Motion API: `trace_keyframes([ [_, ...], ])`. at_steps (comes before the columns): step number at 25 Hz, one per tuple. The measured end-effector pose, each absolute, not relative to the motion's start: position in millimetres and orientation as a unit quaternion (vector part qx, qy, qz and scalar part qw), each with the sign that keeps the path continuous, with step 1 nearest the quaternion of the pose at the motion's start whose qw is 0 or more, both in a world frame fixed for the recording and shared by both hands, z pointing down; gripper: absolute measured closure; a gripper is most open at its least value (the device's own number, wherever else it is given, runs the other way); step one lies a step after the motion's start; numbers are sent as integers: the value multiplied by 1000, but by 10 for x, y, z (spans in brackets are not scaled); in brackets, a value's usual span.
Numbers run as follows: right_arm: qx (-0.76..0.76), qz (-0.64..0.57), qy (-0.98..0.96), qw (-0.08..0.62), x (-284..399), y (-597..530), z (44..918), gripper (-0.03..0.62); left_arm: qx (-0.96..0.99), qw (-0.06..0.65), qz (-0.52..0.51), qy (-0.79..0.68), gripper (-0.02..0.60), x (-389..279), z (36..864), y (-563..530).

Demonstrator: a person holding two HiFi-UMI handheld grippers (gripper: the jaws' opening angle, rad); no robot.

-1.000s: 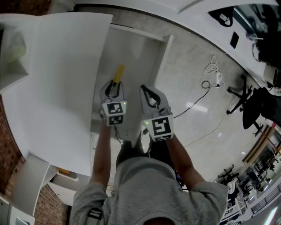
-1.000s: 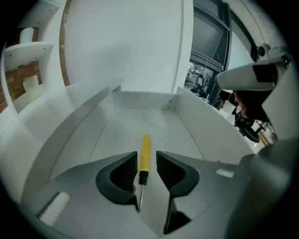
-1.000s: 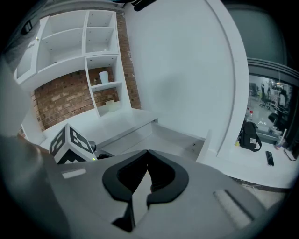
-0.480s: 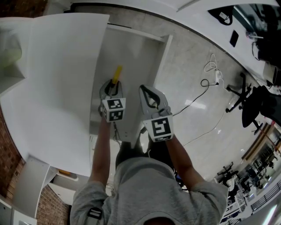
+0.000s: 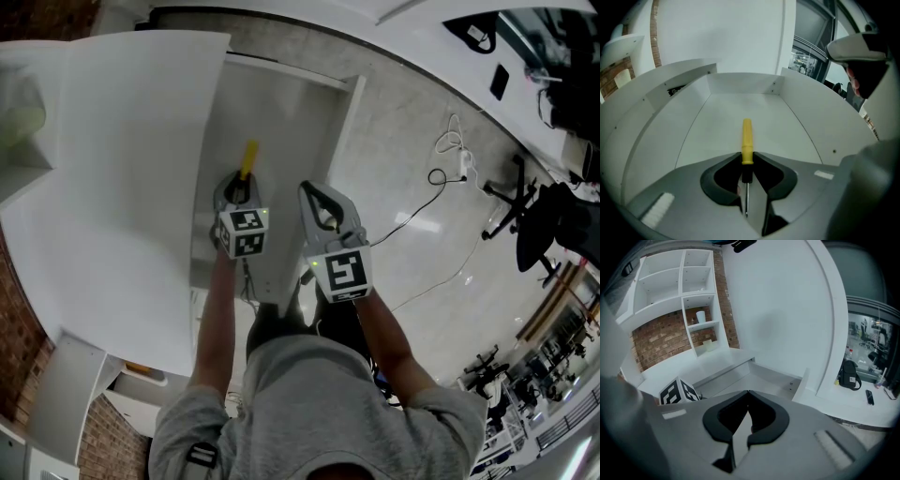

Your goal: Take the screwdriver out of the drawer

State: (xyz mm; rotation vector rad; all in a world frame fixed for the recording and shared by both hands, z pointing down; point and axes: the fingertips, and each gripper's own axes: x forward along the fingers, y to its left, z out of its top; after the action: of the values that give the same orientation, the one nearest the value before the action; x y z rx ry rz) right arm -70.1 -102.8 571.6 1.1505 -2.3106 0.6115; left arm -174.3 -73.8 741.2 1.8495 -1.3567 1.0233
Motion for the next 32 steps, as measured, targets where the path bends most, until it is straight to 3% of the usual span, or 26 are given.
trace_keyframes([
  [18,428,215,-843,245,-565,-890,5622,591,706,303,367,-524,495,-1733,7273,-745],
  [32,442,175,-851,224,-353,-798,5123,591,726,240,316,-562,495,-1615,6324,-871],
])
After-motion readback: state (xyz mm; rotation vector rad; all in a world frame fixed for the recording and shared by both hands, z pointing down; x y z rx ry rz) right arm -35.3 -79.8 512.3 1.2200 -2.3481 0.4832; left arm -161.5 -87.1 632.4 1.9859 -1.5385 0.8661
